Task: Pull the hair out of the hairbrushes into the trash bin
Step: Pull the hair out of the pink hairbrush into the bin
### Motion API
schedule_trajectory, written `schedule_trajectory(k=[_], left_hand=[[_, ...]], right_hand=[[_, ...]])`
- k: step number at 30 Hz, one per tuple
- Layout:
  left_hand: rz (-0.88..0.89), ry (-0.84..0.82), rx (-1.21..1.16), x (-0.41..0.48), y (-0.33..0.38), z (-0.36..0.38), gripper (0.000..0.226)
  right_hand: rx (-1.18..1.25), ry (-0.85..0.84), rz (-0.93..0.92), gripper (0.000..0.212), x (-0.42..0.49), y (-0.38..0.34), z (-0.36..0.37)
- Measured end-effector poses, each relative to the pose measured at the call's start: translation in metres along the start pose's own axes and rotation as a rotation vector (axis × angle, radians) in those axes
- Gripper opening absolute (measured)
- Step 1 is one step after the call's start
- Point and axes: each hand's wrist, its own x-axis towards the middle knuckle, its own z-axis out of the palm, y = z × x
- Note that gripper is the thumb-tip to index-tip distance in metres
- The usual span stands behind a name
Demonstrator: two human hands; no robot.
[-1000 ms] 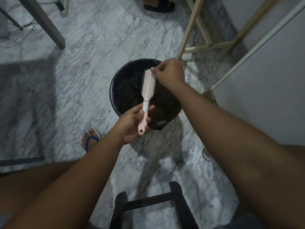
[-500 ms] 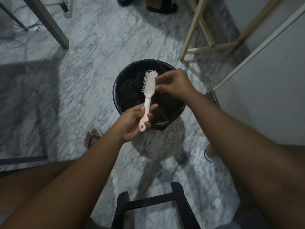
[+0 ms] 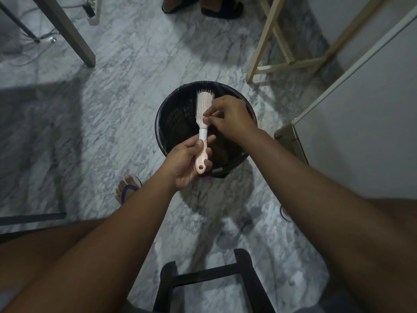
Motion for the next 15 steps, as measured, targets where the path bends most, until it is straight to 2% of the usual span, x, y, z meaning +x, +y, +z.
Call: schedule_trajectory(k=[3,7,10,13,14,15], left_hand=[[0.009,0.013,-0.025,0.002,-0.001,0.003,0.035],[0.026,0.039,-0.043,0.002,-0.001,0.002,0.033],[0.016,0.029,-0.027,0.001,-0.002,-0.003,0.034],[-0.033,-0.019,0.006,-0.002,-0.001,-0.007,0.034],[-0.053,-0.047,0.023,-0.004,-0.001,-0.007,0.034],[-0.071,-0.076,0.037,-0.005,-0.001,-0.007,0.035]], right_hand=[[0.052,0.037,0.035,0.007,-0.002,-0.001,0.005],[0.358,0.256,0.228,0.012,0.006,0.008,0.001],[0.165,0.194,0.218,0.021,0.01,0.023,-0.006],[-0.103,-0.01,0.051,0.062,0.008,0.025,-0.005],[-0.151,-0.035,0.009,0.072,0.009,0.024,-0.004],[-0.161,-0.017,-0.017,0.073,0.012,0.024,-0.003]])
